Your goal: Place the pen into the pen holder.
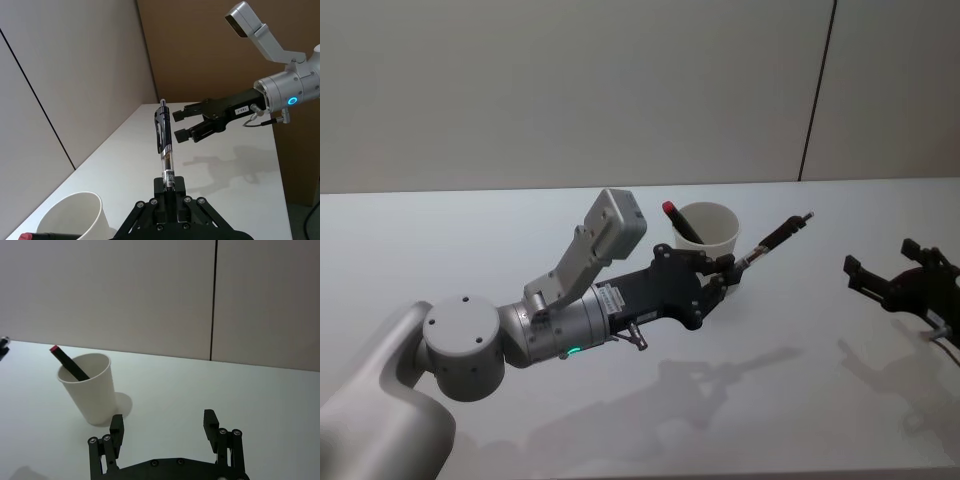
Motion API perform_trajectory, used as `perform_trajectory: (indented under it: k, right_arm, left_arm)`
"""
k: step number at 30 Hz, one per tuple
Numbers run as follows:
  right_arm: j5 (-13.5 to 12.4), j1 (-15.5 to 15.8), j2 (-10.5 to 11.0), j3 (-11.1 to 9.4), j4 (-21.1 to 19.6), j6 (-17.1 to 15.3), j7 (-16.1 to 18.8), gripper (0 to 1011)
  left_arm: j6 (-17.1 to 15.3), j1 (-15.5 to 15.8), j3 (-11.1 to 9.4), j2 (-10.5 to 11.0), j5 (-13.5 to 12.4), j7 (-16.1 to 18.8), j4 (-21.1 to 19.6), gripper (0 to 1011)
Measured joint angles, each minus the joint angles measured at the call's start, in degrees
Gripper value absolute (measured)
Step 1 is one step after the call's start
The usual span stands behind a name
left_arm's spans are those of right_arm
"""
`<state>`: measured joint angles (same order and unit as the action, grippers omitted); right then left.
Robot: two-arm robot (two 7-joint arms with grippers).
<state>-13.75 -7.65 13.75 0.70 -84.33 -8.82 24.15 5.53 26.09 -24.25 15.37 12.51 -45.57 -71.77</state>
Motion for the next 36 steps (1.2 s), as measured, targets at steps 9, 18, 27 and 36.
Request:
perform_trajectory:
  k: [9, 18, 27, 36]
  right_arm:
    - [-5.5, 0.9, 1.5, -1.2, -0.1, -1.7, 6.9, 1002]
    - [-10.4, 1.5, 2.9, -1.8, -0.1, -3.7, 14.3, 1001]
    - [-14.6, 1.9, 3.7, -2.0, -0.2, -5.0, 19.7, 1001]
    - [-18.4, 2.0, 4.0, -1.7, -0.5, -5.8, 23.4, 1001]
  left_arm:
    - [0.0, 0.0, 0.0, 0.0, 0.0, 0.0, 0.0, 129]
    - [0.0, 0.0, 0.0, 0.0, 0.0, 0.0, 0.0, 129]
    - [0.0, 0.0, 0.0, 0.0, 0.0, 0.0, 0.0, 129]
    - [0.0, 0.0, 0.0, 0.0, 0.0, 0.0, 0.0, 129]
